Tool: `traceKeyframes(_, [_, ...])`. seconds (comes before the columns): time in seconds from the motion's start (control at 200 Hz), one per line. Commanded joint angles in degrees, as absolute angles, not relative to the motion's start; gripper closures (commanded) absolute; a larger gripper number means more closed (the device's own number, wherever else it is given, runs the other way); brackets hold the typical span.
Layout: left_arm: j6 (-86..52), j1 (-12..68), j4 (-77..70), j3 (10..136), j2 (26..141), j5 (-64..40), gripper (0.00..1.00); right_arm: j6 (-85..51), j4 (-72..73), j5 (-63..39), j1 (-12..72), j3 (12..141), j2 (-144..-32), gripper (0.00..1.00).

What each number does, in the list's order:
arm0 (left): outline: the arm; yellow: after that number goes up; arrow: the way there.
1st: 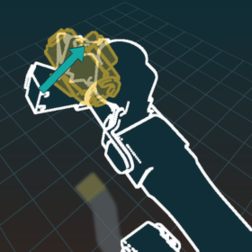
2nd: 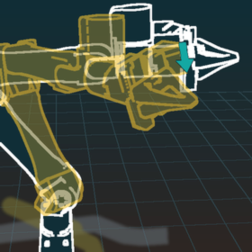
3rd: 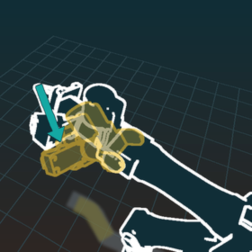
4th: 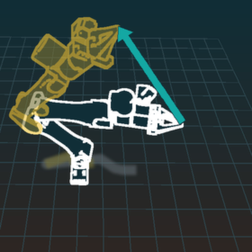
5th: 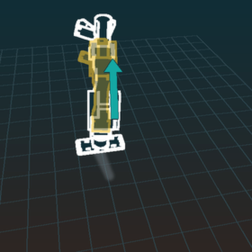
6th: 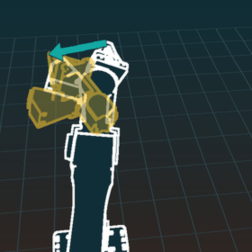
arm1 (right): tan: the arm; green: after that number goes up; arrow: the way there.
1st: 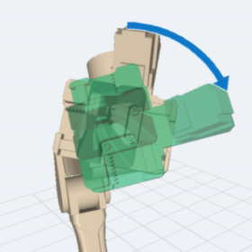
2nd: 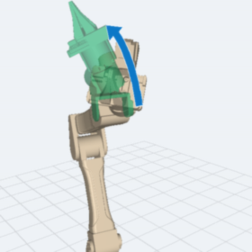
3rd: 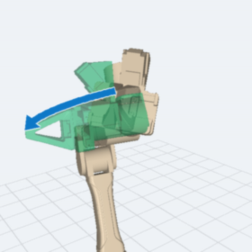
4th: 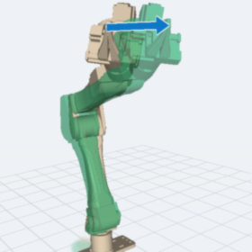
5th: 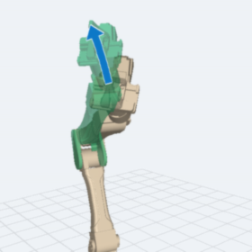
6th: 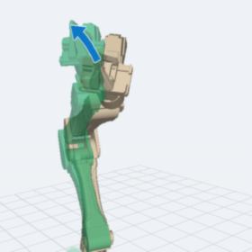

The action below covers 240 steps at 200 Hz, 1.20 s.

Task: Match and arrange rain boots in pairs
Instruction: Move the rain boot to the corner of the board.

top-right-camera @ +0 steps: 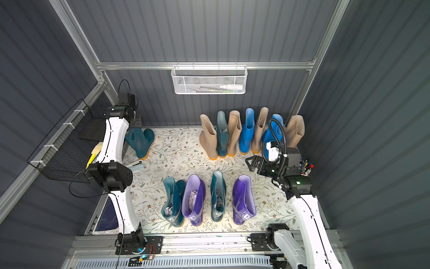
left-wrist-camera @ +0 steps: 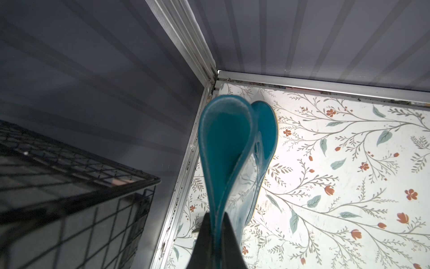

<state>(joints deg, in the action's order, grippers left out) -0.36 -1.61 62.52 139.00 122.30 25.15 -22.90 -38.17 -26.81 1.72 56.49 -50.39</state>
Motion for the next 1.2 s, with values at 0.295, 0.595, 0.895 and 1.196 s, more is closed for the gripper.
traceKeyframes(0.295, [-2.05, -1.93, 61.29, 140.1, 122.17, 27.51, 0.99, -22.15, -38.1, -26.72, 1.93, 57.39, -50.19, 0.01])
traceKeyframes(0.595, [-1.75, -1.93, 61.01, 139.98, 121.73, 26.26, 0.64, -22.15, -37.85, -26.7, 1.93, 57.13, -50.19, 0.01])
traceKeyframes(0.895, [-1.5, -1.9, 58.84, 140.81, 117.92, 20.69, 0.47, -20.14, -37.97, -26.37, 1.93, 60.96, -51.53, 0.01])
traceKeyframes(1.196, [-1.2, -0.43, 56.04, 139.89, 111.88, 14.43, 0.42, -17.0, -39.1, -23.82, 3.53, 69.43, -57.67, 0.01])
